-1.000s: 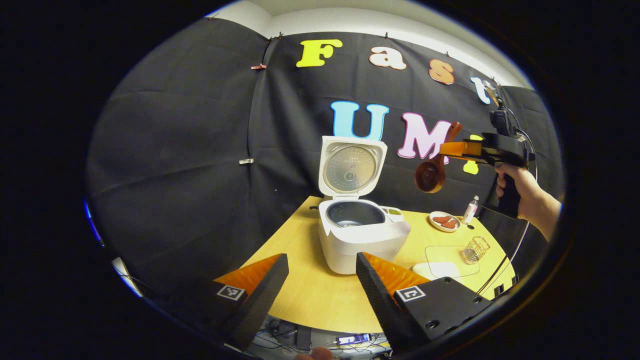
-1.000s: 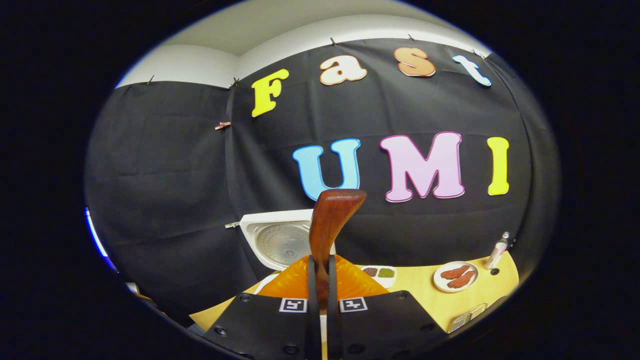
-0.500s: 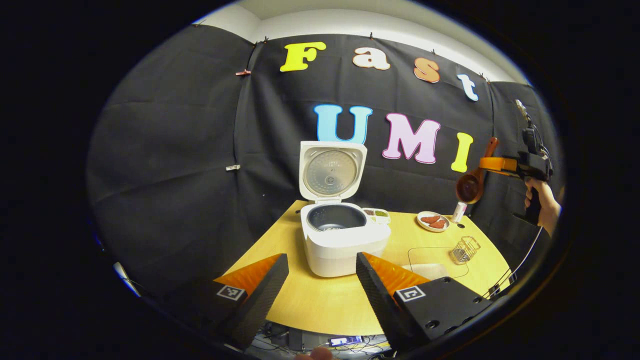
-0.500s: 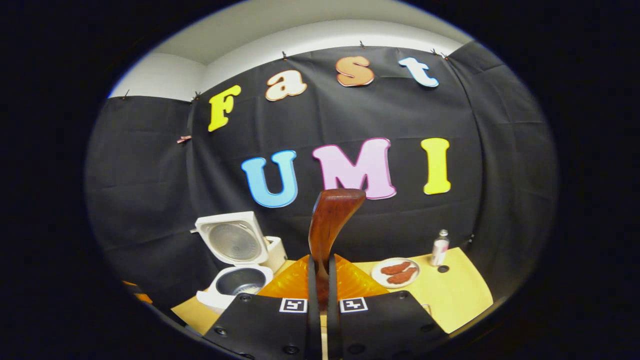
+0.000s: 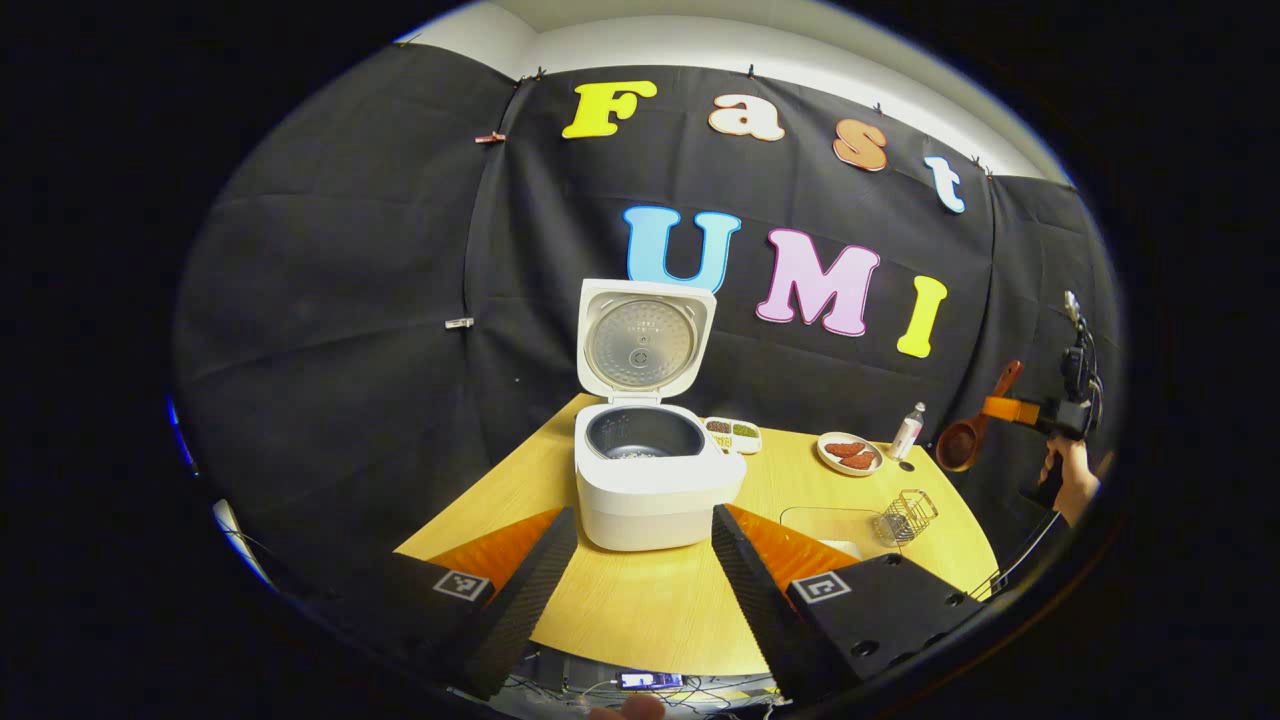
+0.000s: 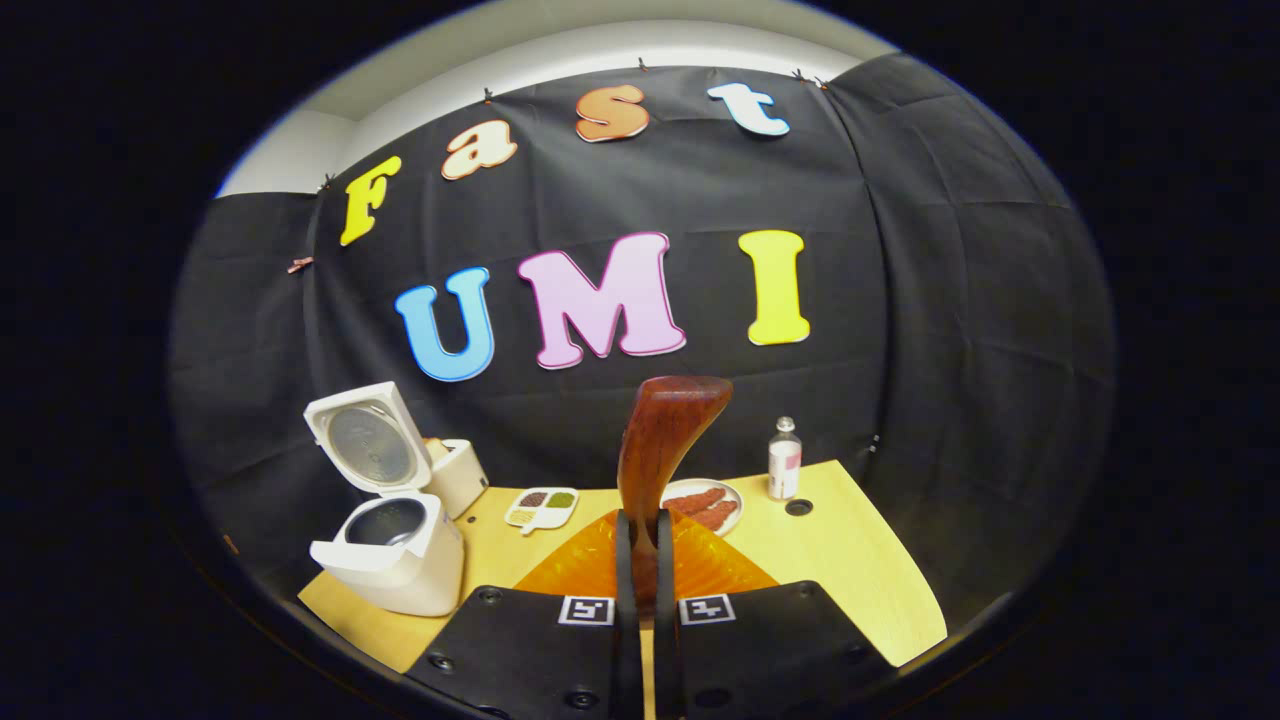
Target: Close the left gripper, press the button to open the rice cooker; take a wooden spoon from the chopstick holder with the right hand, scoop a spoonful of rice and pour it into the rice cooker, then put the wooden spoon back into the chopstick holder.
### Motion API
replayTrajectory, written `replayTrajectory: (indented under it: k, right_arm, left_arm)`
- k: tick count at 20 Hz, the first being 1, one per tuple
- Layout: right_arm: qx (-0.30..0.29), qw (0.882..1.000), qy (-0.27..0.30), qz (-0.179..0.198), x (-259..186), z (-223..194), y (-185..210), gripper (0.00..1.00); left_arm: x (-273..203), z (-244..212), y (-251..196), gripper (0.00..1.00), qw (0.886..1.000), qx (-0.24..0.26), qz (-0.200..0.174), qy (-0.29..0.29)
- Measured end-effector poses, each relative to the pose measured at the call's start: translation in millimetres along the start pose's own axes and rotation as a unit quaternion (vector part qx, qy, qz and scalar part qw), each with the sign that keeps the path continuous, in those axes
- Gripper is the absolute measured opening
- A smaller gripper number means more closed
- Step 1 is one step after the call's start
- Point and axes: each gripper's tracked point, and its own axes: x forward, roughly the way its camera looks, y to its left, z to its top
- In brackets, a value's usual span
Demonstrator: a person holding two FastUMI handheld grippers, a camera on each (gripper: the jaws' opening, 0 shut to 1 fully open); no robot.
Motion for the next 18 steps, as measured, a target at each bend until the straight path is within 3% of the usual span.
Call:
replayTrajectory:
  k: [7,11,17,18]
  right_arm:
    - [0.028,0.998,0.059,-0.025,52.5,-86.6,-51.2,0.09]
    - [0.083,0.992,0.096,-0.021,76.0,-131.6,-57.6,0.09]
    - [0.121,0.983,0.131,-0.04,83.1,-170.9,-71.6,0.1]
    - [0.124,0.983,0.127,-0.054,84.9,-169.7,-81.2,0.17]
  left_arm:
    - [-15.2,3.7,-10.1,0.94,0.999,0.004,0.038,0.005]
    - [-22.4,-1.0,-8.7,0.94,0.998,0.016,0.063,0.01]
    - [-22.8,-3.1,-11.2,0.94,0.997,0.009,0.069,0.015]
    - [-21.8,-1.1,-12.5,0.94,0.998,0.01,0.065,0.013]
